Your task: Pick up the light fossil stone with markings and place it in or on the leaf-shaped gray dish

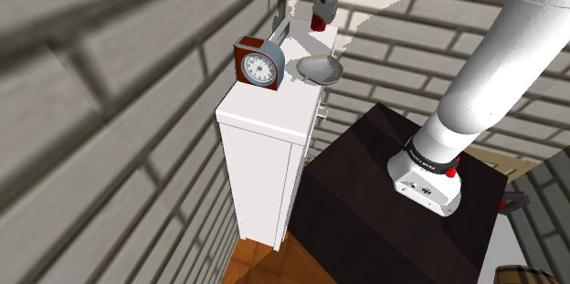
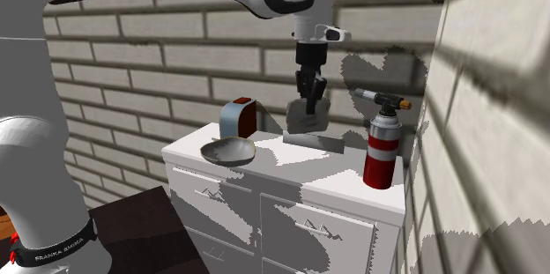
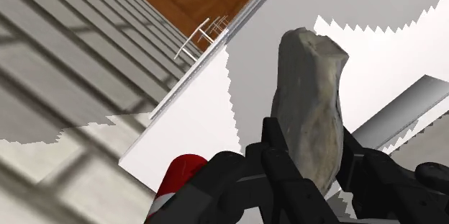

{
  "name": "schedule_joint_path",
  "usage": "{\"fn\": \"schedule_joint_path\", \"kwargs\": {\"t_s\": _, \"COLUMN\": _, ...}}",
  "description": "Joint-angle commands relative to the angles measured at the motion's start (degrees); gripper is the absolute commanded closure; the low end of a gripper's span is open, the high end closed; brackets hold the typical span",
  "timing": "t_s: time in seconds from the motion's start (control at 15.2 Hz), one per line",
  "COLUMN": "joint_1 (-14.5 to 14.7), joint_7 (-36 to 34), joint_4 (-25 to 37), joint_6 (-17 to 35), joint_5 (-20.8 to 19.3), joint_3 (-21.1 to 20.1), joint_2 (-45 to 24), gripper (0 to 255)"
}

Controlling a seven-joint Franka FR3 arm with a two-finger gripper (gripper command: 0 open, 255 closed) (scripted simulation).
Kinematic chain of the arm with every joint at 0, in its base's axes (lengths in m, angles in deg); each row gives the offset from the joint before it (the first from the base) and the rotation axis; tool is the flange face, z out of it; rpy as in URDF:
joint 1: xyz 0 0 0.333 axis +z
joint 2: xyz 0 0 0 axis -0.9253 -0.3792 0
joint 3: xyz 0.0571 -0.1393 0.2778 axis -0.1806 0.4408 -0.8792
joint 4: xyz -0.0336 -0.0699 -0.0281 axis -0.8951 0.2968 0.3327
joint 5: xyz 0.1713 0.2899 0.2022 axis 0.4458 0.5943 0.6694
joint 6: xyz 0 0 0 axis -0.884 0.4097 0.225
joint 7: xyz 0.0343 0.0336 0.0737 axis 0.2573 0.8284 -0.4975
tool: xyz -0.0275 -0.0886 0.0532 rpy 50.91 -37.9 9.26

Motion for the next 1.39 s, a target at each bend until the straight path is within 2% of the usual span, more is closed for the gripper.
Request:
{"fn": "schedule_joint_path", "kwargs": {"t_s": 0.0, "joint_1": 1.0, "joint_7": -2.0, "joint_4": -5.2, "joint_6": 0.9, "joint_5": -0.9, "joint_3": -0.7, "joint_2": 4.4, "gripper": 255}}
{"fn": "schedule_joint_path", "kwargs": {"t_s": 0.53, "joint_1": 4.5, "joint_7": -10.5, "joint_4": -20.4, "joint_6": 1.7, "joint_5": -2.4, "joint_3": -5.2, "joint_2": 18.9, "gripper": 255}}
{"fn": "schedule_joint_path", "kwargs": {"t_s": 1.06, "joint_1": 7.9, "joint_7": -19.5, "joint_4": -31.5, "joint_6": -0.2, "joint_5": -0.6, "joint_3": -11.5, "joint_2": 31.9, "gripper": 255}}
{"fn": "schedule_joint_path", "kwargs": {"t_s": 1.32, "joint_1": 7.9, "joint_7": -19.5, "joint_4": -34.3, "joint_6": 3.0, "joint_5": -0.6, "joint_3": -11.5, "joint_2": 31.6, "gripper": 255}}
